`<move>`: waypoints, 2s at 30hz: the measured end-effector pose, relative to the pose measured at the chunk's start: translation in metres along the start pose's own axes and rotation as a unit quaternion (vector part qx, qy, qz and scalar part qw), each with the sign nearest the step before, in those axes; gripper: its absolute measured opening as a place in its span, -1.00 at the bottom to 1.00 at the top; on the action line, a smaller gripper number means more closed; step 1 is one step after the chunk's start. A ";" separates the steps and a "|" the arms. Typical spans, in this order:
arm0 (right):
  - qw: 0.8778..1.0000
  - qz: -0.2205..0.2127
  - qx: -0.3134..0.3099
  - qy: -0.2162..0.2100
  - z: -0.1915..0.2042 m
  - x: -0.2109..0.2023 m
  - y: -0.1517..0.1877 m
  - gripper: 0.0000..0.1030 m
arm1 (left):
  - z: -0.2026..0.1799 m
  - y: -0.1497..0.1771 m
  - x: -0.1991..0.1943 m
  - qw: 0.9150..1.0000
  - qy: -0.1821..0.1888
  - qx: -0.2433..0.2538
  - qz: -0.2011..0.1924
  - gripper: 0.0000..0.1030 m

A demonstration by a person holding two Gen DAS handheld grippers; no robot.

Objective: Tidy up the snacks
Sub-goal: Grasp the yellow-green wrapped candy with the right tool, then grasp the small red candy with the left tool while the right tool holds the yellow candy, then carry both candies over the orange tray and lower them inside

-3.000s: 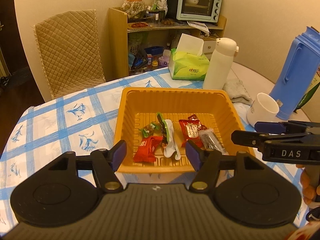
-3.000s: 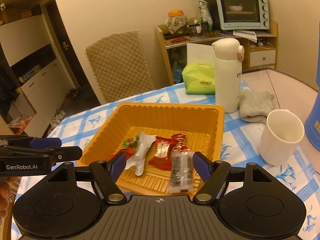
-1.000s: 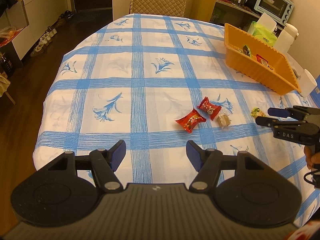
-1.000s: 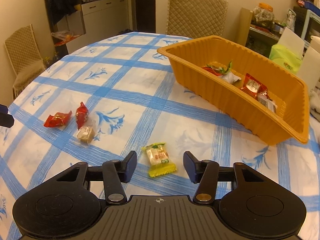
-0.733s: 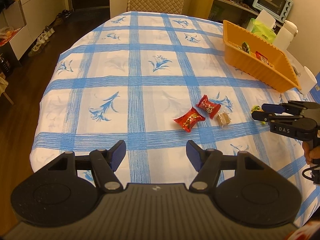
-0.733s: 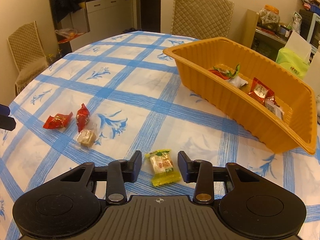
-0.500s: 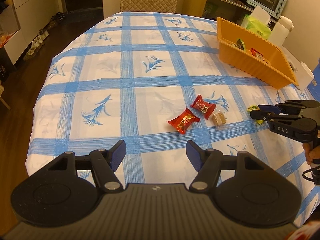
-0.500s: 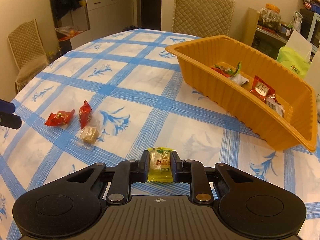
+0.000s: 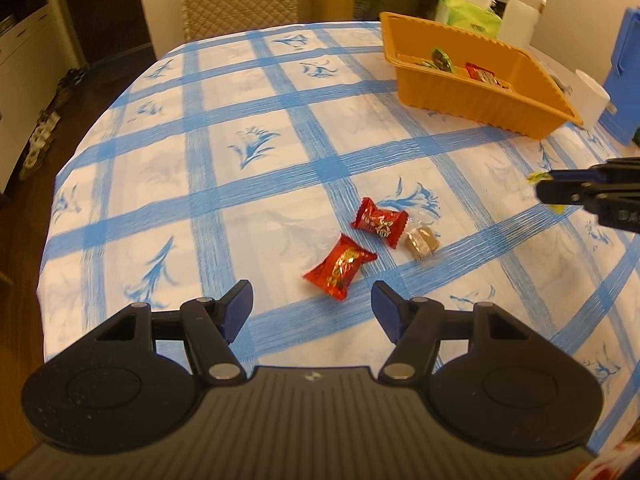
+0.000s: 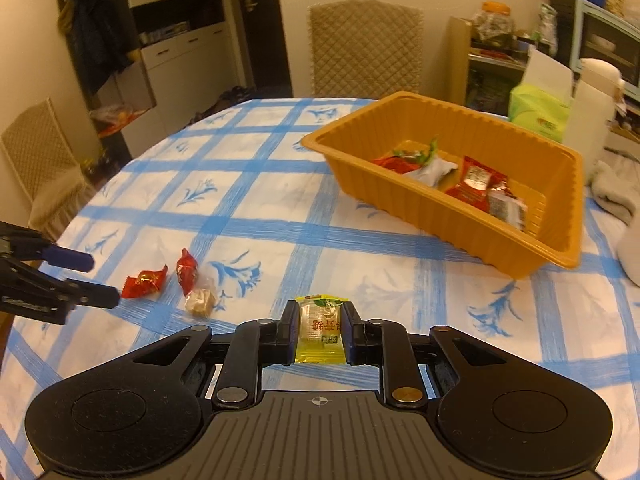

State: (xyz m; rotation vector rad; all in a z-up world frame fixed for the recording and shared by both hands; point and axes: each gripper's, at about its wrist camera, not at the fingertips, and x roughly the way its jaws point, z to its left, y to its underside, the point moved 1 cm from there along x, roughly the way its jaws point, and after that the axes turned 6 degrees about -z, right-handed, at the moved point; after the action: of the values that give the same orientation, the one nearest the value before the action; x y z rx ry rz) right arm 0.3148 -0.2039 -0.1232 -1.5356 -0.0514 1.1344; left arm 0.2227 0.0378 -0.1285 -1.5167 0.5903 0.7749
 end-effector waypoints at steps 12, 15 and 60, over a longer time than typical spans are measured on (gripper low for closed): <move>0.999 -0.008 0.043 0.031 -0.022 -0.029 0.009 -0.57 | -0.007 -0.014 0.037 0.999 0.009 0.042 0.025 -0.01; 0.998 -0.007 0.051 0.039 -0.026 -0.033 0.011 -0.57 | -0.011 -0.016 0.040 0.999 0.012 0.046 0.028 -0.02; 0.995 -0.064 0.067 0.048 -0.088 -0.034 -0.057 -0.57 | -0.059 -0.130 0.011 0.993 0.077 0.038 -0.086 -0.63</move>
State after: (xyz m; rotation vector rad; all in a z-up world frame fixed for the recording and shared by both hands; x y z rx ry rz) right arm 0.3857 -0.2698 -0.0698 -1.4441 -0.0092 0.9430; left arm 0.3360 -0.0069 -0.0529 -1.5422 0.5880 0.5021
